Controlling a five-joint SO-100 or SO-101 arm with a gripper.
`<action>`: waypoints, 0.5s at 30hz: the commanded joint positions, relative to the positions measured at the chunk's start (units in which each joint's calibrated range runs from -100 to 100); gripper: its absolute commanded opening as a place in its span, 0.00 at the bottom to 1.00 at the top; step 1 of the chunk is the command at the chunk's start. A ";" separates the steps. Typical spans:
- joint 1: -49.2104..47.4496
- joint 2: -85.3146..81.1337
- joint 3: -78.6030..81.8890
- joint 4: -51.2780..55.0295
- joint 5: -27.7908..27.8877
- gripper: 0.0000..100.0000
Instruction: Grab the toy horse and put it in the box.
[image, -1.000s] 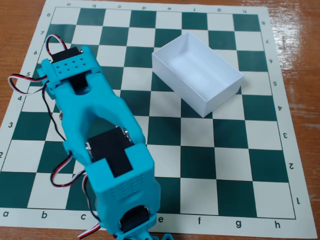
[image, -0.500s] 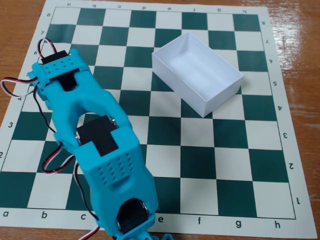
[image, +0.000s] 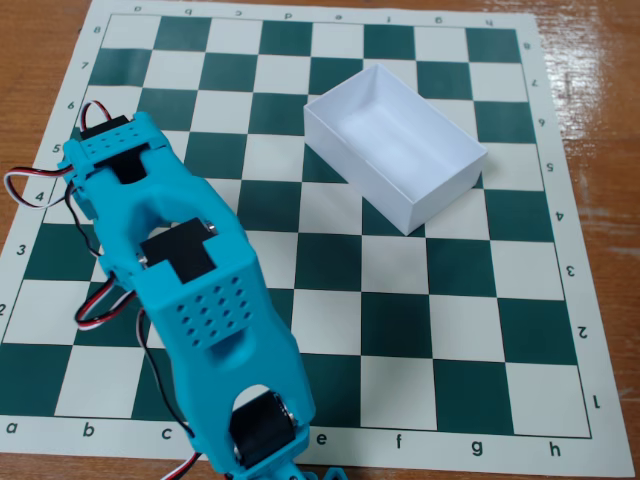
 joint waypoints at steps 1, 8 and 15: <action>-0.91 0.14 -2.36 -1.08 -0.97 0.00; -0.91 -0.83 -3.09 -0.59 -0.92 0.00; 1.02 -9.77 -3.45 0.99 0.49 0.00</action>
